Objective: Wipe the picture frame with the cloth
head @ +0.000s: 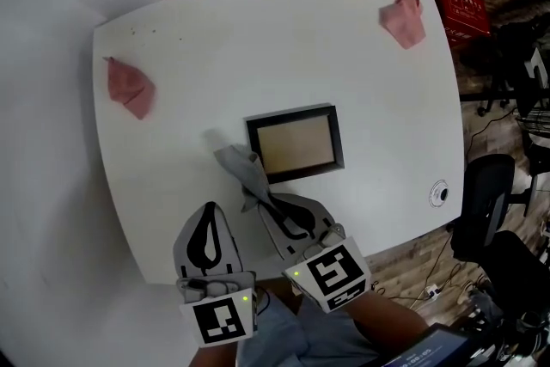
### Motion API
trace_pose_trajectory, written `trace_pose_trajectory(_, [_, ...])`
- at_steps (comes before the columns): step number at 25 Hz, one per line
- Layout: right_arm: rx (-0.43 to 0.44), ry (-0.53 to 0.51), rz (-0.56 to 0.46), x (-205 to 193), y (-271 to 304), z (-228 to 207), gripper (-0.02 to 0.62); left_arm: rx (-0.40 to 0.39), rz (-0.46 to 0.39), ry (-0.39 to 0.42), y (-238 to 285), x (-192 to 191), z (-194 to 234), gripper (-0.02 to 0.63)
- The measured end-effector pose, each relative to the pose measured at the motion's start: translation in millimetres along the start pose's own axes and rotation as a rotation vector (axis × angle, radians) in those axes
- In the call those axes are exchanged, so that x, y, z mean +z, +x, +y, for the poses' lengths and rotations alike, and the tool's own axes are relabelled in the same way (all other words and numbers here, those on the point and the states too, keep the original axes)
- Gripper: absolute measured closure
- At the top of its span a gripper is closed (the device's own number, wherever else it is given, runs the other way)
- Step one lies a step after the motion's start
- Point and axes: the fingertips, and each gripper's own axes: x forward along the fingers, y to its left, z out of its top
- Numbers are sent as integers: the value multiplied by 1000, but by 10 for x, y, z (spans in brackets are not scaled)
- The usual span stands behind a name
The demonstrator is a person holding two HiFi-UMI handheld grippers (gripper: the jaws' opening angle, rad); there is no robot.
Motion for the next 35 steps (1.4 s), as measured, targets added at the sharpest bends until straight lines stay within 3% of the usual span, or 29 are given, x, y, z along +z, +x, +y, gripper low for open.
trace_pose_trajectory(7, [-14, 59, 23, -111, 50, -67, 557, 4, -13, 37, -11, 25, 35, 597])
trace_pose_trajectory(25, [-102, 159, -2, -168, -224, -462, 557, -67, -3, 49, 65, 62, -361, 597])
trace_pose_trajectory(35, [-135, 209, -17, -190, -380, -693, 557, -95, -25, 94, 154, 153, -568, 597])
